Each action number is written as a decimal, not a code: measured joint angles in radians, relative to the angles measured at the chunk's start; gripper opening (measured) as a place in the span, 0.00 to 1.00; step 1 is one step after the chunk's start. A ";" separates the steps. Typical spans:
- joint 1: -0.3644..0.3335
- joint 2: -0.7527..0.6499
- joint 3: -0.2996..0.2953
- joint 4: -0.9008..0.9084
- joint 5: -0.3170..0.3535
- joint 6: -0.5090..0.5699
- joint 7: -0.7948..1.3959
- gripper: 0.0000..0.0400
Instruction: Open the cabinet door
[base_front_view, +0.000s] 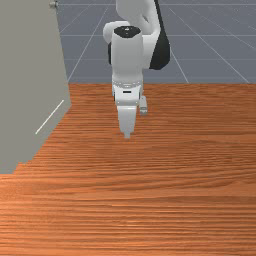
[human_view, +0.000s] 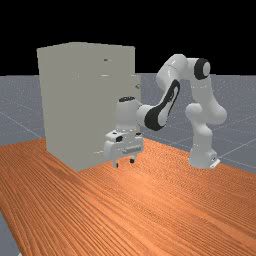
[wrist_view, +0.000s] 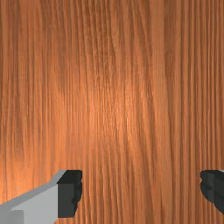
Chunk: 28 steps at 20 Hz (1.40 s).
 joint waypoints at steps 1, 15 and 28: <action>0.005 -0.009 -0.013 -0.013 -0.013 -0.018 0.027 1.00; -0.098 -0.619 -0.064 -0.399 0.200 -0.407 1.173 0.00; -0.131 -1.230 -0.086 -0.710 0.198 -0.557 1.154 0.00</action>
